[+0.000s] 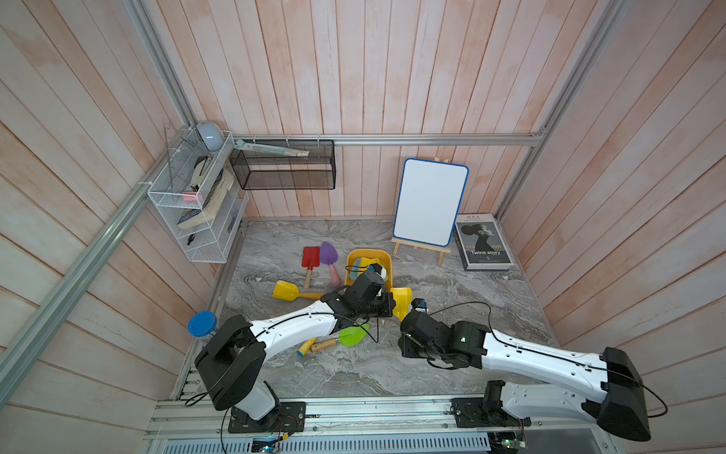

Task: Put the shovel into the storage box
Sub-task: Place the shovel in the storage box.

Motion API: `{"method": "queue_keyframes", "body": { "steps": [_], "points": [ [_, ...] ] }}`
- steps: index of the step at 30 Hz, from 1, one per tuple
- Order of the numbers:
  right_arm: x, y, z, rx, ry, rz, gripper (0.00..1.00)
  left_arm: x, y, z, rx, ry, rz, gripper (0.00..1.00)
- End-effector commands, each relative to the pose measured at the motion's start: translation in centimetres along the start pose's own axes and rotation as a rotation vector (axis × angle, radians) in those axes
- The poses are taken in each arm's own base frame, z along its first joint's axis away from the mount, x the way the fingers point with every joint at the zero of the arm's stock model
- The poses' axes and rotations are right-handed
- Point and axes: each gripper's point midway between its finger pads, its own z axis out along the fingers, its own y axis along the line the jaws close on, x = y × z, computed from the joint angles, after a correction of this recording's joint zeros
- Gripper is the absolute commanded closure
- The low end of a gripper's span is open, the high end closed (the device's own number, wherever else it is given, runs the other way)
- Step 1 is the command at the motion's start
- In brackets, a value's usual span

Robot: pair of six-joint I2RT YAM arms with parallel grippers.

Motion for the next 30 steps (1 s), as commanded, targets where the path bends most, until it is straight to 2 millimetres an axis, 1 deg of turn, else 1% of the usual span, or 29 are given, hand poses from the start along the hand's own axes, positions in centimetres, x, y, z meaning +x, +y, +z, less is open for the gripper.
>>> {"method": "queue_keyframes", "body": {
  "steps": [1, 4, 8, 11, 16, 20, 25, 30],
  "points": [
    [-1.2, 1.0, -1.0, -0.037, -0.039, -0.013, 0.67, -2.7, 0.8, -0.9, -0.044, -0.046, 0.046, 0.97],
    [-1.4, 1.0, -1.0, -0.044, -0.042, -0.022, 0.63, -4.8, 1.7, -1.6, -0.05, -0.07, 0.039, 0.97],
    [-1.8, 1.4, -1.0, -0.069, -0.045, -0.032, 0.58, -7.4, 3.4, -2.4, -0.076, -0.097, 0.035, 0.97],
    [-2.2, 1.6, -1.0, -0.087, -0.045, -0.037, 0.54, -9.1, 4.4, -2.8, -0.089, -0.107, 0.039, 0.97],
    [-2.9, 1.8, -1.1, -0.104, -0.049, -0.042, 0.53, -11.3, 6.6, -3.1, -0.119, -0.116, 0.037, 0.97],
    [-3.3, 1.6, -0.9, -0.107, -0.048, -0.039, 0.53, -12.3, 8.9, -3.2, -0.149, -0.105, 0.038, 0.97],
    [-3.4, 1.3, -0.6, -0.106, -0.039, -0.033, 0.54, -12.8, 11.8, -2.6, -0.187, -0.084, 0.05, 0.97],
    [-3.4, 1.3, -0.2, -0.105, -0.031, -0.032, 0.55, -13.1, 13.5, -1.6, -0.213, -0.074, 0.08, 0.97]
  ]
}}
